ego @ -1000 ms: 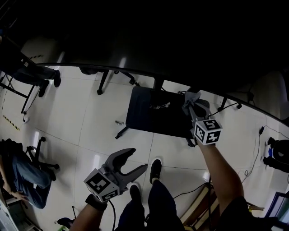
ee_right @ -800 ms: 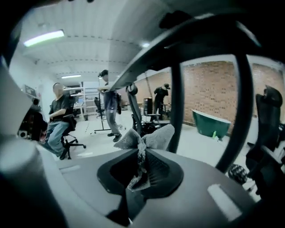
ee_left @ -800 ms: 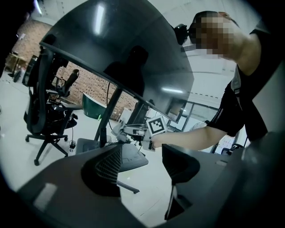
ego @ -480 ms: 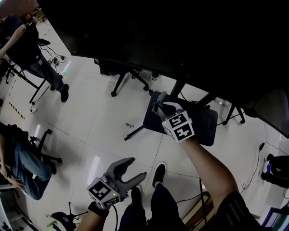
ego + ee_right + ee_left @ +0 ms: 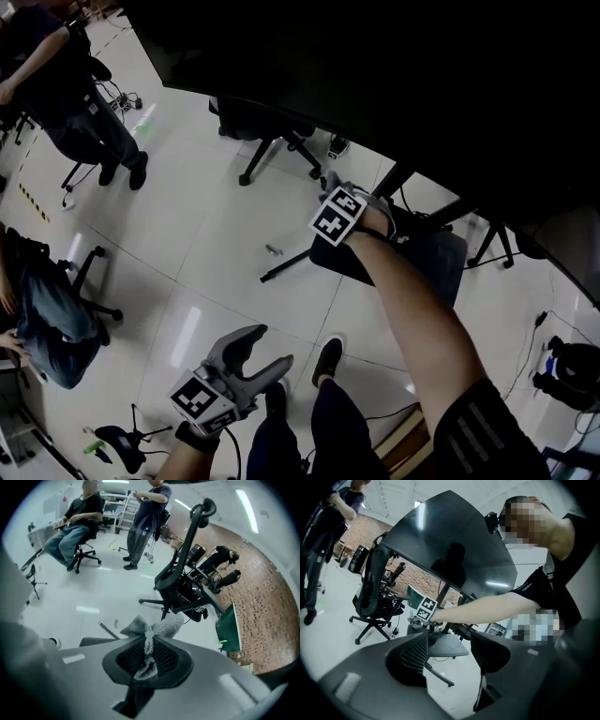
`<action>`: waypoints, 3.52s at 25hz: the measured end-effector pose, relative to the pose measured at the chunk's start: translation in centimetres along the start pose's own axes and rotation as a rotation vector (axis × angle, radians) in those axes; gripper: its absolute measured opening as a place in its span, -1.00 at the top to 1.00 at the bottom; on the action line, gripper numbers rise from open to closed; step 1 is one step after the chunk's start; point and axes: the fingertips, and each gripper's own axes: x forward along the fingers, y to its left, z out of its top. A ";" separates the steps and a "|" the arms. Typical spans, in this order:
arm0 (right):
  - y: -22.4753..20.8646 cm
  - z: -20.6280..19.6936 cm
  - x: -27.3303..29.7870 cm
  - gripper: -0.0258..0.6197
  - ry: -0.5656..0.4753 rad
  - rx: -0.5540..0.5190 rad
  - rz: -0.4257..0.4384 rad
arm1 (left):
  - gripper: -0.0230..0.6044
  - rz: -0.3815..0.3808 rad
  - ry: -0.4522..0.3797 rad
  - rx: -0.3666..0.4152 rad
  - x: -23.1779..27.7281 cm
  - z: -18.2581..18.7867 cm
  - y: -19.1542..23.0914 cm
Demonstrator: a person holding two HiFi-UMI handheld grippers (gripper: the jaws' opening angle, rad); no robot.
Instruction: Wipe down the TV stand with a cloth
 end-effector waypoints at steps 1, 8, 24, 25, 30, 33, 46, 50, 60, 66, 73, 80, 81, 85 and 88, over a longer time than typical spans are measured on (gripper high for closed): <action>0.0 -0.4 1.2 0.80 0.035 -0.037 0.002 | -0.05 0.008 0.000 -0.012 0.1 -0.2 0.5; 0.5 -3.0 7.0 0.80 0.232 -0.293 0.046 | -0.05 0.024 -0.004 -0.028 1.2 -1.0 2.6; 4.4 -3.7 7.4 0.81 0.238 -0.211 0.233 | -0.05 0.008 0.015 -0.053 2.2 -2.0 1.7; 5.1 -3.8 7.1 0.81 0.234 -0.209 0.241 | -0.05 0.002 0.015 -0.048 2.2 -1.8 1.5; 9.5 -4.2 5.3 0.81 0.214 -0.200 0.288 | -0.05 -0.023 0.009 -0.016 1.2 -1.1 0.5; 12.3 -4.5 4.2 0.81 0.205 -0.193 0.307 | -0.05 -0.027 0.016 -0.024 0.5 -1.3 -0.2; 17.7 -4.6 -0.9 0.81 -0.009 -0.004 0.260 | -0.05 -0.057 0.043 -0.018 -2.0 -1.9 -3.0; 15.2 -4.1 -2.2 0.81 -0.132 0.221 0.202 | -0.05 -0.060 0.062 -0.007 -1.6 -2.4 -3.0; 13.4 -8.3 0.1 0.81 -0.152 0.429 0.193 | -0.05 -0.103 0.107 -0.021 2.7 -2.7 -3.7; 12.8 -12.5 -1.3 0.81 -0.160 0.457 0.188 | -0.05 -0.145 0.146 0.001 5.5 -2.9 -4.5; 11.6 -19.9 -3.6 0.81 -0.140 0.530 0.145 | -0.05 -0.206 0.187 0.005 8.9 -3.3 -6.3; 9.6 -30.3 -6.6 0.81 -0.076 0.684 0.075 | -0.05 -0.282 0.230 0.013 11.8 -4.0 -8.8; 9.3 -31.8 -7.1 0.81 -0.066 0.713 0.064 | -0.05 -0.292 0.236 0.015 12.2 -4.1 -9.1; 8.4 -37.0 -8.8 0.81 -0.018 0.788 0.013 | -0.05 -0.327 0.257 0.025 13.6 -4.2 -9.9; 7.9 -40.2 -9.6 0.81 0.017 0.830 -0.010 | -0.05 -0.339 0.261 0.028 14.6 -4.1 -10.3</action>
